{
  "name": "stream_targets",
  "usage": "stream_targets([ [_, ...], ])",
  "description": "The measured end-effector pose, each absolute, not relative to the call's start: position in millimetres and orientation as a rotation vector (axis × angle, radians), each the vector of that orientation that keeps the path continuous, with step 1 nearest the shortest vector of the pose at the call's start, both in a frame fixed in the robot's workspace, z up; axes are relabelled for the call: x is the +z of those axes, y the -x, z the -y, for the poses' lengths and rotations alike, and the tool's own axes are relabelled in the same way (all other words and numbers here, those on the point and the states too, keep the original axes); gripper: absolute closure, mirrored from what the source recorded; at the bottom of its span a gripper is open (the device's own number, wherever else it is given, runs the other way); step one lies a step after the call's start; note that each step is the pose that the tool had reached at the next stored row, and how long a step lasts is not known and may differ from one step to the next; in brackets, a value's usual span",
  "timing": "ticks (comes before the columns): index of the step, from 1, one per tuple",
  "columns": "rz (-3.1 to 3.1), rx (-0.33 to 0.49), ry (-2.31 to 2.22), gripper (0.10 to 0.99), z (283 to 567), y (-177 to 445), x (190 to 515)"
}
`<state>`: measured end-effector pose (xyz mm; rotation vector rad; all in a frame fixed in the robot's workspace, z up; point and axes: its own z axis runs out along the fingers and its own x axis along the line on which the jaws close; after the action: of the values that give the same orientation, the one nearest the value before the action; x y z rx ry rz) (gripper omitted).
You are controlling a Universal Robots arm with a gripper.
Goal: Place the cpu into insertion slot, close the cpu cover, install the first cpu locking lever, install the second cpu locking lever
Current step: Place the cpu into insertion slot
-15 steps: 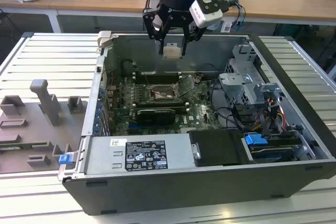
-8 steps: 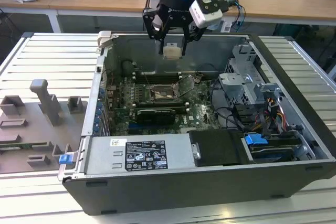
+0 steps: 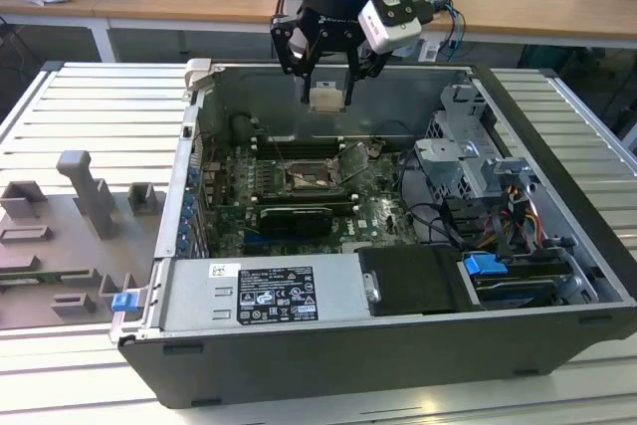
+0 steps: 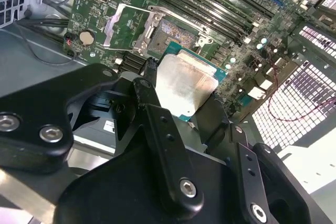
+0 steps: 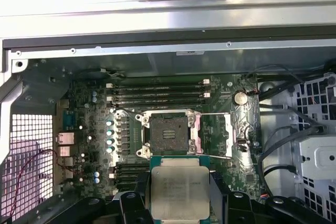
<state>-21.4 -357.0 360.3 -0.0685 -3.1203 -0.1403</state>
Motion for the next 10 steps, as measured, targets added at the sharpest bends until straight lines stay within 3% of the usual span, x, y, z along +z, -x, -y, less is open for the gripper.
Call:
stream_targets([
  [10, 3.120, -0.141, 0.090, 0.545, 357.0, 21.4, 360.3],
])
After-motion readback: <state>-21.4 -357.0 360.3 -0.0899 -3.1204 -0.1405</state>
